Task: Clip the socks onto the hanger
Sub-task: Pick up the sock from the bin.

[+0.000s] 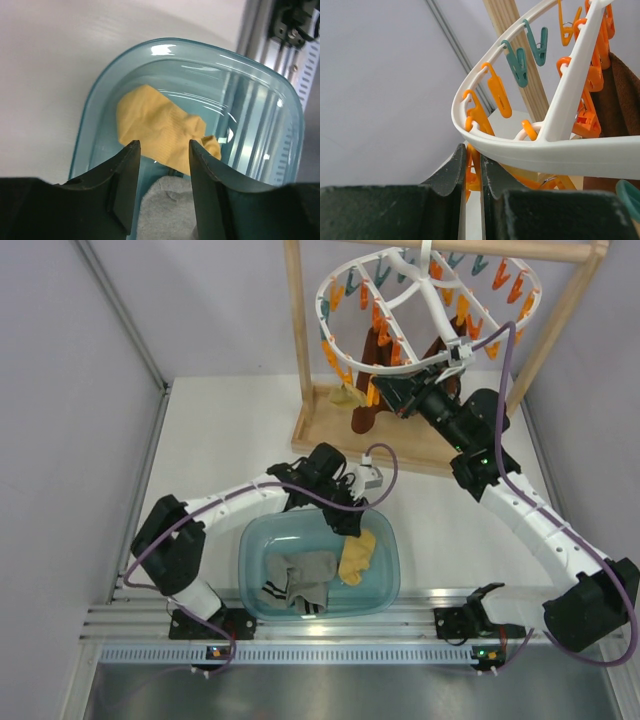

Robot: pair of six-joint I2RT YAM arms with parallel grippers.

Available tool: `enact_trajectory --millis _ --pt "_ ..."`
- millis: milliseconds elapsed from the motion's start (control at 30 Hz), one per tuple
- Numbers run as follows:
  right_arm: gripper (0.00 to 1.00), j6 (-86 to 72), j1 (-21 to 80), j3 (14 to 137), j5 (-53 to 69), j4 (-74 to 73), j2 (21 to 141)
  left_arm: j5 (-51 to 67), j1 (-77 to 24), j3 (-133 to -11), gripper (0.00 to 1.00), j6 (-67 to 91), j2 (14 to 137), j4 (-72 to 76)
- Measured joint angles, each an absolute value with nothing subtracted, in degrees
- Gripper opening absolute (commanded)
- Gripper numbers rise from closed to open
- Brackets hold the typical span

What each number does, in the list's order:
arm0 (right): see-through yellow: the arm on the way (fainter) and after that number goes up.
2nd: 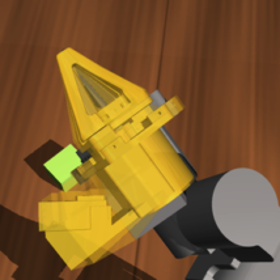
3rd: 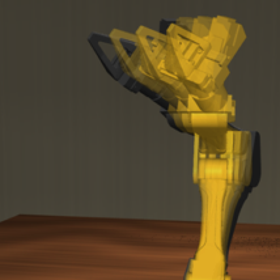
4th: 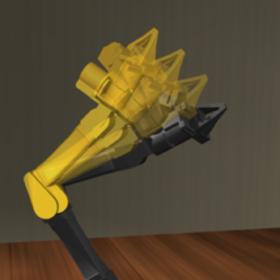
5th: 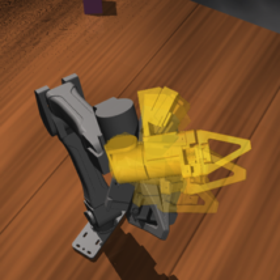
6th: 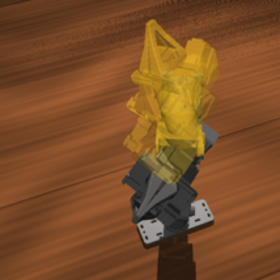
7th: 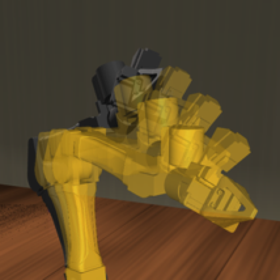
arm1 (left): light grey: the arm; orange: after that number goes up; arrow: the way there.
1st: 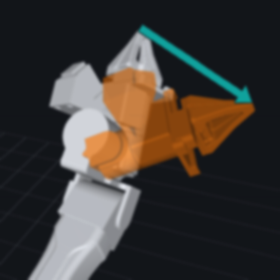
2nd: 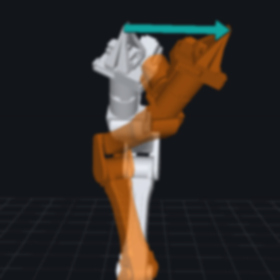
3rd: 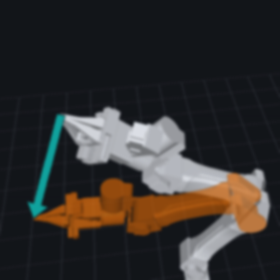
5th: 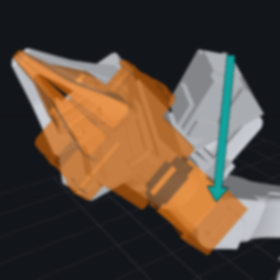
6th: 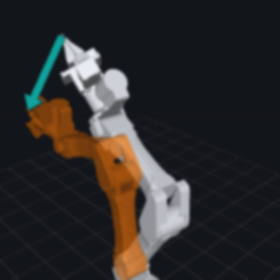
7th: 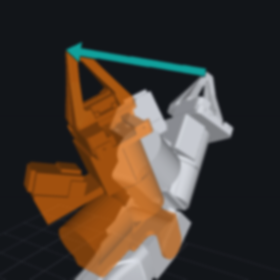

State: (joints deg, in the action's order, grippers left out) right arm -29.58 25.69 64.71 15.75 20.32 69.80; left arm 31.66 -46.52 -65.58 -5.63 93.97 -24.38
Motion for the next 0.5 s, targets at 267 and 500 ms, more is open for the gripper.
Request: enact_trajectory --millis 267,500 --pt "0.0 -29.5 25.4 64.5 15.8 20.3 69.8 33.8 -54.2 -59.2 0.59 -29.0 79.6 -27.5" --pt "0.0 -29.2 25.4 64.5 15.9 20.3 69.8 26.0 -66.3 -41.8 0.61 -39.7 73.2 -18.1"
